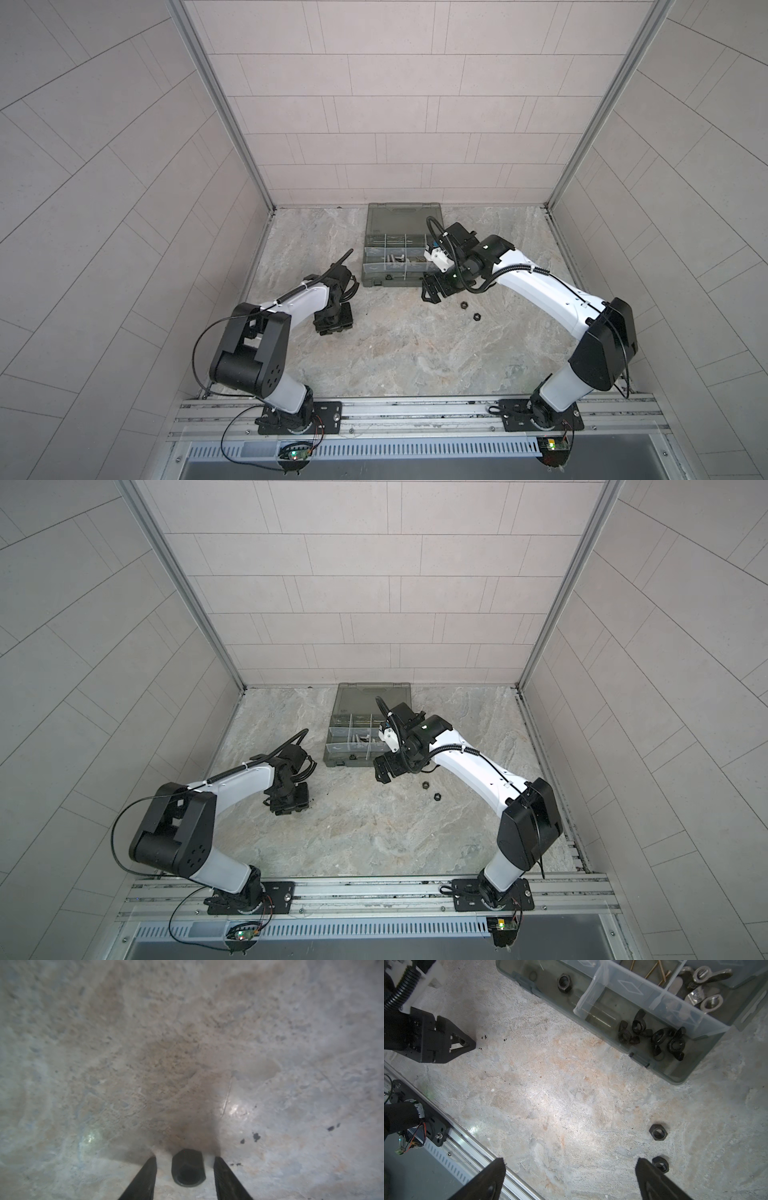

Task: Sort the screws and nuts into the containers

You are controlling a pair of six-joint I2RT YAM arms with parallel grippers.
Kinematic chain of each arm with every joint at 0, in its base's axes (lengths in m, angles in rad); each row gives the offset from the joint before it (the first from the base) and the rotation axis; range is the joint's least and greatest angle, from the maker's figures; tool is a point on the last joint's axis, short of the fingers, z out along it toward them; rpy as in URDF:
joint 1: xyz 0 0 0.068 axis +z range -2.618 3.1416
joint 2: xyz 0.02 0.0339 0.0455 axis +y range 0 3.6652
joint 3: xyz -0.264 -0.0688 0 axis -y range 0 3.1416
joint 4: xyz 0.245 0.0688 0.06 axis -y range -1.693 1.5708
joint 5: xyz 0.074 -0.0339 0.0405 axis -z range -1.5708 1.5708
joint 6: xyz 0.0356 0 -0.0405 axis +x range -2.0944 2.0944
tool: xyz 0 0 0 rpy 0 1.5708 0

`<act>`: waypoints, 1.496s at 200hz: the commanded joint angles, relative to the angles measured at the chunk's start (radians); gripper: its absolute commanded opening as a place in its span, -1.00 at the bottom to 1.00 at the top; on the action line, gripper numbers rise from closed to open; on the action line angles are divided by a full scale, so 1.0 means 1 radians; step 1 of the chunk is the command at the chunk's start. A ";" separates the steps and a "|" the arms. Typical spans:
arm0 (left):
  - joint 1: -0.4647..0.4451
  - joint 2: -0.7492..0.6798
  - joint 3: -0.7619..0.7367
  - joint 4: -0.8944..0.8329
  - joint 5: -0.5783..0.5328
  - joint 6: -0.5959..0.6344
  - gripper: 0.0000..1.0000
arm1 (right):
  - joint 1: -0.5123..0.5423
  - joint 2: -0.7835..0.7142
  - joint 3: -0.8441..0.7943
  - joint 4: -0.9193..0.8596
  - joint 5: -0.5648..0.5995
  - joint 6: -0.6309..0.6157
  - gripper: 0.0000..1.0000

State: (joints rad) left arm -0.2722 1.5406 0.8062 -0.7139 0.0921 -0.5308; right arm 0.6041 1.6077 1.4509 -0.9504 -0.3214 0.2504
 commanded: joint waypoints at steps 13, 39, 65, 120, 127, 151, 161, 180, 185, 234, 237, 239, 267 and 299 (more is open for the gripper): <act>0.005 0.001 -0.005 -0.019 -0.017 0.006 -0.02 | 0.005 -0.017 0.009 -0.022 0.003 -0.011 0.98; 0.005 0.010 0.004 -0.009 -0.019 0.008 -0.03 | 0.005 -0.017 0.006 -0.024 0.002 -0.013 0.99; 0.005 0.025 0.008 -0.002 -0.019 0.017 -0.08 | 0.006 -0.025 0.000 -0.028 0.011 -0.013 0.99; 0.005 0.051 0.034 -0.001 -0.025 0.035 -0.40 | 0.006 -0.030 -0.003 -0.033 0.021 -0.017 0.99; 0.005 0.055 0.036 -0.002 -0.026 0.037 -0.48 | 0.005 -0.029 -0.003 -0.033 0.022 -0.016 0.99; 0.005 0.064 0.053 -0.017 -0.023 0.051 -0.55 | 0.005 -0.028 -0.002 -0.032 0.026 -0.018 0.98; 0.004 0.064 0.064 -0.029 -0.026 0.057 -0.55 | 0.006 -0.028 -0.003 -0.032 0.028 -0.018 0.98; 0.005 0.060 0.105 -0.066 -0.029 0.076 -0.56 | 0.006 -0.028 0.000 -0.032 0.033 -0.018 0.98; 0.005 0.057 0.117 -0.076 -0.029 0.080 -0.56 | 0.005 -0.028 0.000 -0.033 0.034 -0.019 0.99; 0.000 0.072 0.308 -0.159 -0.003 0.119 -0.56 | 0.003 -0.030 0.002 -0.036 0.043 -0.018 0.99; -0.001 0.075 0.322 -0.163 -0.002 0.121 -0.56 | 0.002 -0.029 0.002 -0.038 0.044 -0.019 0.99; 0.000 0.079 0.329 -0.165 -0.001 0.122 -0.56 | 0.001 -0.030 0.002 -0.040 0.044 -0.018 0.99; -0.007 0.147 0.468 -0.181 0.019 0.139 -0.56 | -0.009 -0.038 -0.003 -0.059 0.056 -0.021 0.99; -0.036 0.257 0.634 -0.198 0.041 0.151 -0.56 | -0.030 -0.062 -0.026 -0.060 0.070 -0.012 0.98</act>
State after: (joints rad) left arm -0.2829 1.7298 1.3403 -0.8623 0.1131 -0.4057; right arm 0.5903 1.5990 1.4437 -0.9771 -0.2806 0.2424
